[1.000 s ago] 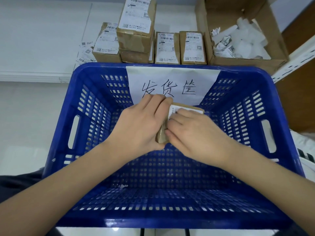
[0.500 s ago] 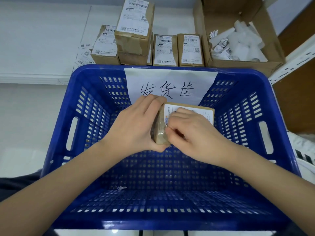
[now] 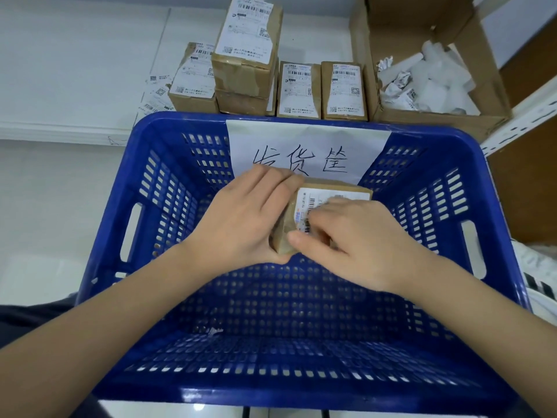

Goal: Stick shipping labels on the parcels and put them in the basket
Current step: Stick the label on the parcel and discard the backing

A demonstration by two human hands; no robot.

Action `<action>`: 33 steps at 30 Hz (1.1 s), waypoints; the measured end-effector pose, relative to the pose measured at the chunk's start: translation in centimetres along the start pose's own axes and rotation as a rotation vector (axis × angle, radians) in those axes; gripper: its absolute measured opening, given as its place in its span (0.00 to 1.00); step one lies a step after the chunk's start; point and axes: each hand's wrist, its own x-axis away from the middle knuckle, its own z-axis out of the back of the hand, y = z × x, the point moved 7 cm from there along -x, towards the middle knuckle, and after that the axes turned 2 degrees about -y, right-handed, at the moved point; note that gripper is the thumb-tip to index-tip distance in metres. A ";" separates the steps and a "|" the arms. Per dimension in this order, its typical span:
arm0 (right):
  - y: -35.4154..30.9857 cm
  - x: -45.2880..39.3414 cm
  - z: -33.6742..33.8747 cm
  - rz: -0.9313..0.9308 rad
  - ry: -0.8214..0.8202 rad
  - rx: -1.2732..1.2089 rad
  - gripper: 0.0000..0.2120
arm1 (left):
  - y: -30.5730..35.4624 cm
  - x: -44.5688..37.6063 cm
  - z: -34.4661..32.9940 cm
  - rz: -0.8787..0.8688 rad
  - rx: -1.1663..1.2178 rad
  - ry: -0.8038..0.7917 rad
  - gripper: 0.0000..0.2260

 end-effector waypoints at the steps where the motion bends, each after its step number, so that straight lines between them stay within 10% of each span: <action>1: -0.2 0.1 0.2 0.018 0.062 0.071 0.25 | 0.1 0.0 0.0 0.001 -0.010 0.009 0.28; 8: -0.1 0.1 0.2 0.011 0.216 0.070 0.16 | 0.5 -0.1 -0.1 -0.017 -0.042 0.006 0.29; 33: 0.8 -0.4 0.2 -0.089 -0.034 -0.159 0.13 | -0.6 0.4 -1.4 0.077 0.292 -0.090 0.41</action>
